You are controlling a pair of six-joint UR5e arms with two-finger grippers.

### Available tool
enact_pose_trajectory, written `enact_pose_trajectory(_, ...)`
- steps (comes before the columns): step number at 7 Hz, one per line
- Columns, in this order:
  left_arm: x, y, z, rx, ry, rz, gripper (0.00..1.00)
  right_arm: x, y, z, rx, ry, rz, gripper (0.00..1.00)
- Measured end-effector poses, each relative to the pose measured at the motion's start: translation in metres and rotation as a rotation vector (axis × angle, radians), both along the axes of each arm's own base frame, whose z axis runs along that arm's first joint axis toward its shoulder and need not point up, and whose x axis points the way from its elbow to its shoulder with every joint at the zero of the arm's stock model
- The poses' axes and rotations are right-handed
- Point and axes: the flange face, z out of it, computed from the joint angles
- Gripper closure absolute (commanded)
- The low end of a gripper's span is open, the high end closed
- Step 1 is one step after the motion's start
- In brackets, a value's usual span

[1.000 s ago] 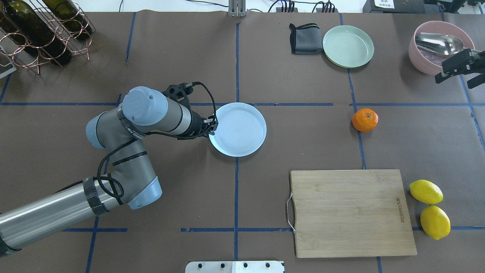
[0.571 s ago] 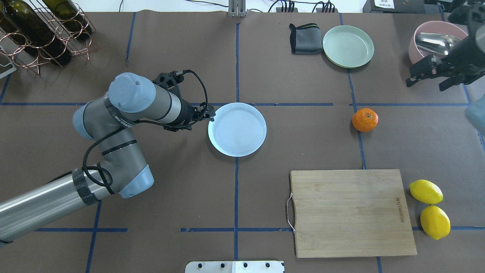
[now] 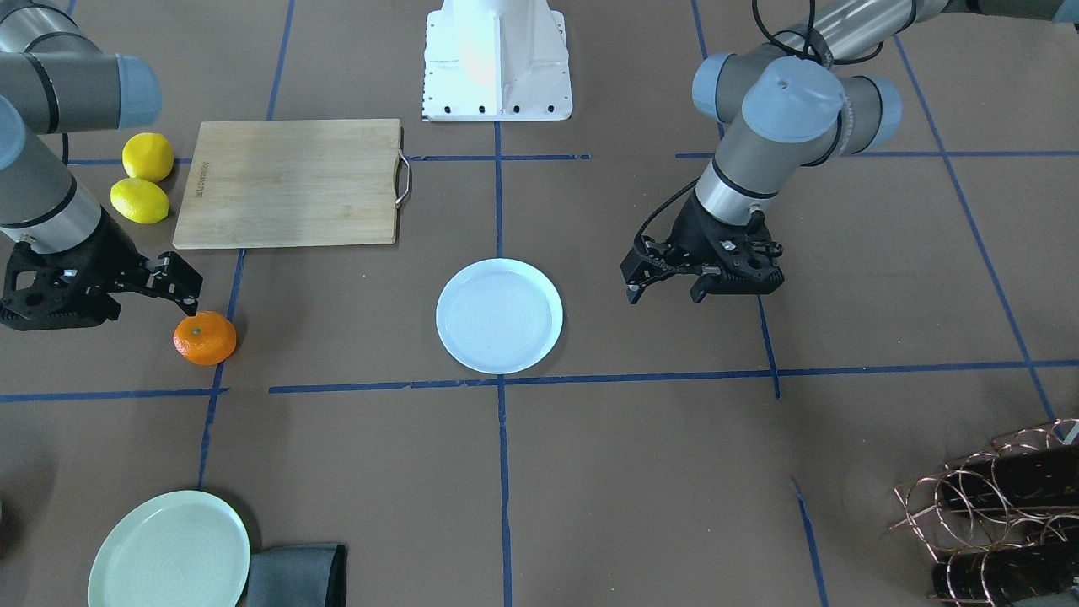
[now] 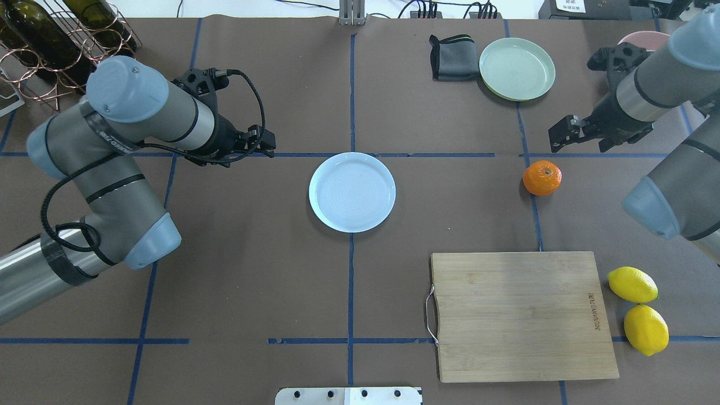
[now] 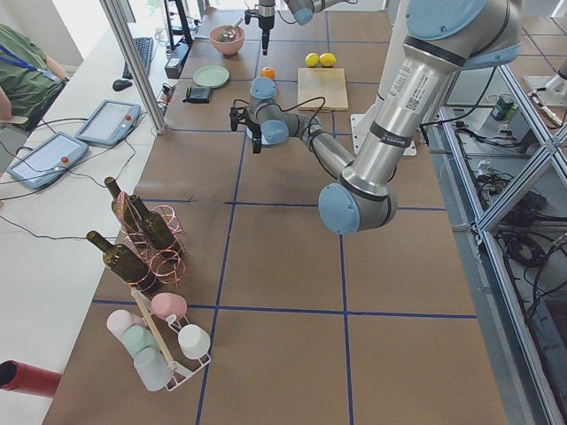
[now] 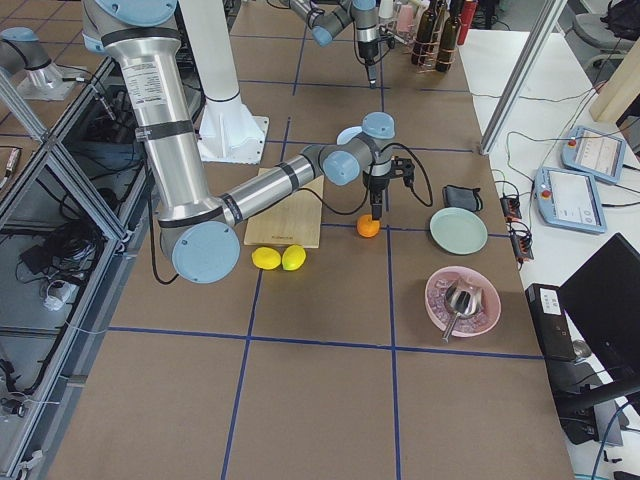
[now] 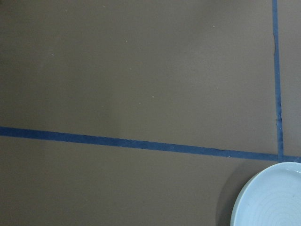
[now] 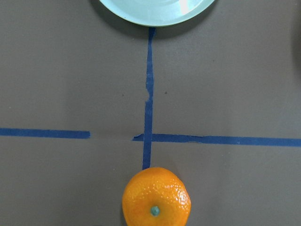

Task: Pick orange to plate
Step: 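Release the plate and withdraw the left gripper while the right gripper reaches the orange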

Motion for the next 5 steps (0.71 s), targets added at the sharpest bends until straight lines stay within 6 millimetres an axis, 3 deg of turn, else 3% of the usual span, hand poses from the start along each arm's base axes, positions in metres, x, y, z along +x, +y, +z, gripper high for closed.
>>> enact_pose_trajectory(2, -0.018, -0.004, 0.001, 0.014, -0.013, -0.01, 0.0, -0.026, 0.004, 0.019, 0.007, 0.016, -0.02, 0.0)
enact_pose_trajectory(5, -0.028, -0.009, 0.004, 0.013, -0.018, -0.024, 0.0, -0.052, 0.011, 0.034, -0.001, 0.045, -0.052, 0.0)
